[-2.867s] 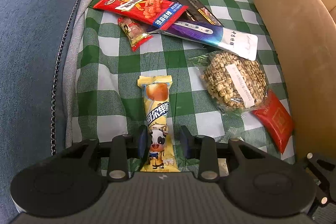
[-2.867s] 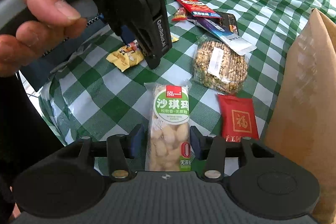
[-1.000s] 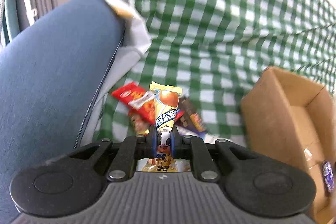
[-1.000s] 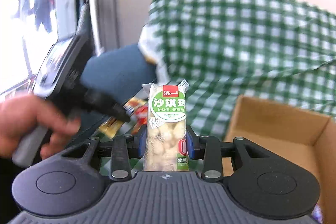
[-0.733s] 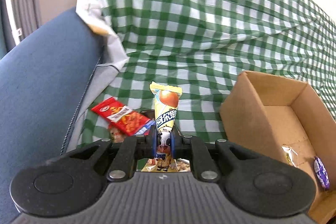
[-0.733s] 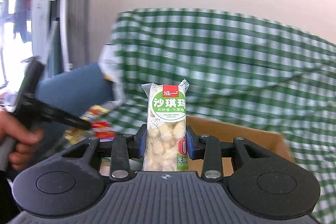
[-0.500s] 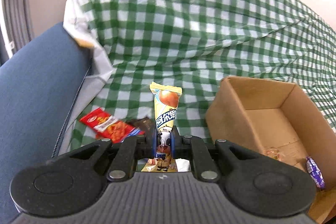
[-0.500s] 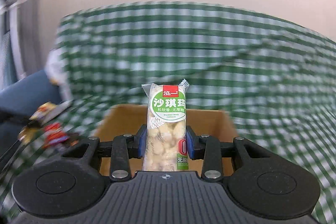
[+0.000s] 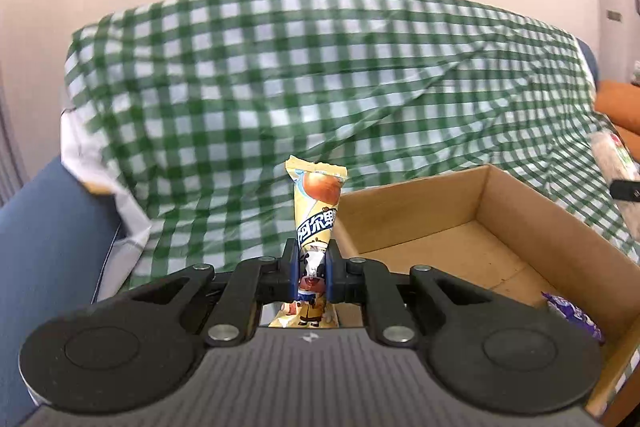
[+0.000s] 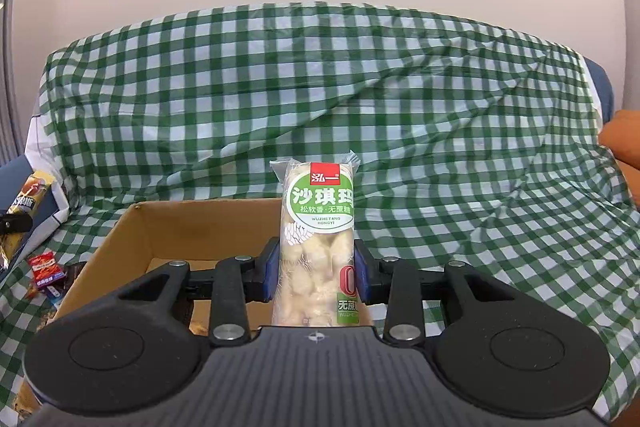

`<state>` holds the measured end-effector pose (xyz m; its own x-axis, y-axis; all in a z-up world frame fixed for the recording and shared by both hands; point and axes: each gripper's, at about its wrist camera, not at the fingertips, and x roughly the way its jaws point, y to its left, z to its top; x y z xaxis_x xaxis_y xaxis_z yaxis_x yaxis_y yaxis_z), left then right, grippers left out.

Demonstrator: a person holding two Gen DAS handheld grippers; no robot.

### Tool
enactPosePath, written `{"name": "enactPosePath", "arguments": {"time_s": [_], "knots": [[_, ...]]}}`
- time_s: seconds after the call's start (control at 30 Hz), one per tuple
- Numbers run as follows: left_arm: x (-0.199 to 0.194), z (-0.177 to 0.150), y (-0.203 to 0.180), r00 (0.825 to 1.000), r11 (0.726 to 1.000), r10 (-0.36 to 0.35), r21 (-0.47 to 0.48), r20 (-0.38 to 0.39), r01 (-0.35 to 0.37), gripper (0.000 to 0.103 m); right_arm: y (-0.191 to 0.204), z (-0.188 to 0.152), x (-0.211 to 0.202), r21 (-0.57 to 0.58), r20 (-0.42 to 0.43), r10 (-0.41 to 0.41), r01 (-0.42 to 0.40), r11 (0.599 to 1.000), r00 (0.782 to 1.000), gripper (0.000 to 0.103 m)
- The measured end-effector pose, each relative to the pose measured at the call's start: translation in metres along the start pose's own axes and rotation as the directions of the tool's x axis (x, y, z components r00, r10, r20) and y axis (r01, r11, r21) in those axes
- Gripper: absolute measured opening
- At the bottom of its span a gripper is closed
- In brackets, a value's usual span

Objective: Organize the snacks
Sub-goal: 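Carry the yellow wafer stick and white peanut bar over the box with both tools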

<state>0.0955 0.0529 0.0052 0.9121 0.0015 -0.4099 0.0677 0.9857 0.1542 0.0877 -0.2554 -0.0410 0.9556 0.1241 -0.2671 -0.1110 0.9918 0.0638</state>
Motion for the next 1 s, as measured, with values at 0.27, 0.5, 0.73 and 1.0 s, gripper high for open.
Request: {"name": "enactPosePath", "arguments": {"time_s": [0.27,0.5,0.73,1.0], "knots": [[-0.004,-0.003,-0.031,0.997,0.997,-0.07,0.046,0.032,0.068,0.013,-0.01,0.002,0.0,0.026,-0.007,-0.012,0.013,1.0,1.0,0.038],[-0.007,-0.007,-0.044,0.992,0.99,-0.116,0.085,0.051,0.111,0.013,-0.001,0.001,0.003,-0.004,-0.011,-0.001,0.001,1.0,1.0,0.038],[-0.014,-0.009,-0.054,0.984,0.984,-0.158,0.096,0.079,0.15,0.013,0.001,0.001,0.004,-0.007,-0.014,0.003,-0.003,1.0,1.0,0.038],[-0.021,-0.016,-0.074,0.975,0.968,-0.203,0.166,0.091,0.186,0.013,0.002,0.002,0.003,-0.013,-0.017,0.006,-0.007,1.0,1.0,0.038]]}}
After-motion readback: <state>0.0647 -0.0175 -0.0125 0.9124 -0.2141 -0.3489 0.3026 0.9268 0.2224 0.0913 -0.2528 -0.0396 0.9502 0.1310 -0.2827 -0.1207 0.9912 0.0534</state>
